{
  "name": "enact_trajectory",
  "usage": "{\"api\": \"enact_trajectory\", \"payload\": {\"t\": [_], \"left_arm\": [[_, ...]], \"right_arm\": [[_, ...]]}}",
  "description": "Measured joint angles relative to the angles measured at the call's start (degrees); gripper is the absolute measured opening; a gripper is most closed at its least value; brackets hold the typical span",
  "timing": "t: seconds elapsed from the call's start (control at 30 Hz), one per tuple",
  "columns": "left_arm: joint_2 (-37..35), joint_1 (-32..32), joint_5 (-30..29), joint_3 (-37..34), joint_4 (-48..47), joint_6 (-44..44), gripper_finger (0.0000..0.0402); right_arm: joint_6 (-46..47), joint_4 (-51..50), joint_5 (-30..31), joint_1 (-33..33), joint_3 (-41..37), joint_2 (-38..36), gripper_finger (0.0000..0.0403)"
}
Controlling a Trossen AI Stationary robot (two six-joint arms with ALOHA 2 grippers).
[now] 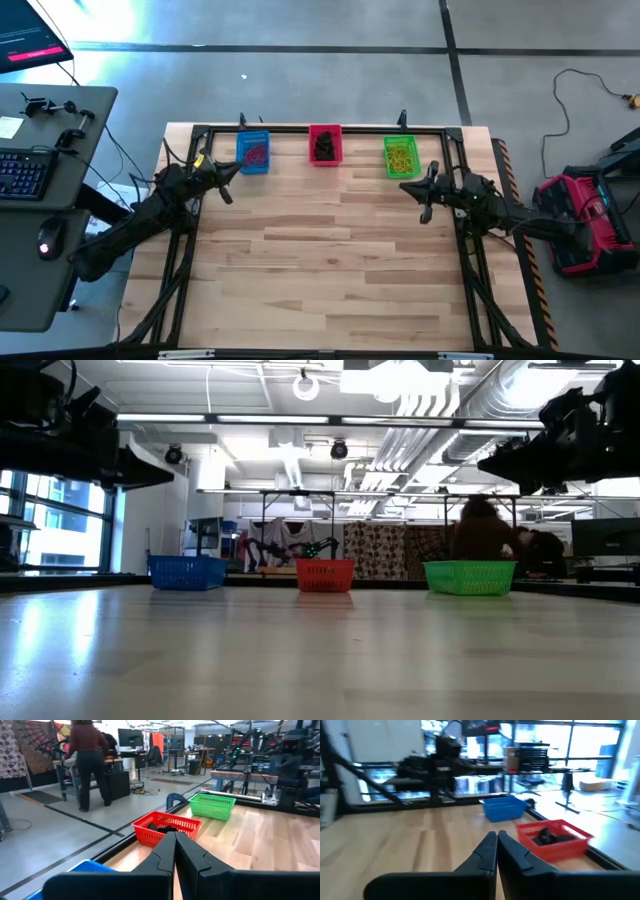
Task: Sort rubber bands into baskets
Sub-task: Return to Home Position
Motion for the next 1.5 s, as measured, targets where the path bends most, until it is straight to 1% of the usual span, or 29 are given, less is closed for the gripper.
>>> {"api": "enact_trajectory", "payload": {"t": [0.1,0.17,0.27,0.33,0.43,0.6,0.8,0.87,1.0,1.07,1.5], "left_arm": [[0.0,0.4,1.8,0.0,0.4,0.2,0.0],[0.0,0.3,1.9,0.0,0.4,0.4,0.0],[0.0,0.3,1.9,0.0,0.4,0.4,0.0],[0.0,0.3,1.8,0.0,0.4,-1.2,0.0],[0.0,0.3,1.3,0.0,0.4,-1.3,0.0],[0.0,0.3,-2.2,0.0,0.0,-1.7,0.0],[0.0,0.3,-2.3,0.0,-0.1,-2.1,0.0],[0.0,0.3,-2.3,0.0,-0.1,-2.1,0.0],[0.0,0.3,-2.3,0.0,-0.2,-2.1,0.0],[0.0,0.3,-2.3,0.0,-0.2,-2.1,0.0],[0.0,0.3,-2.3,0.0,-0.2,-2.1,0.0]], "right_arm": [[-1.1,-2.9,4.3,-0.4,0.0,-1.2,0.0],[-1.1,-3.7,7.2,-0.4,0.0,-1.3,0.0],[-2.3,-3.4,8.7,-0.3,0.0,-1.3,0.0],[-3.7,-3.5,10.8,-0.3,0.0,-1.3,0.0],[-4.6,-3.8,13.6,-0.3,0.0,-1.3,0.0],[-4.4,-4.6,12.6,-0.3,0.0,-1.3,0.0],[-0.3,-9.1,13.4,-0.3,0.0,-1.3,0.0],[2.6,-11.1,13.4,-0.3,0.0,-1.3,0.0],[9.3,-11.3,12.9,-0.3,0.0,-0.9,0.0],[11.2,-11.4,12.9,-0.3,0.0,-0.9,0.0],[11.6,-11.4,12.8,-0.3,0.0,-0.9,0.0]]}}
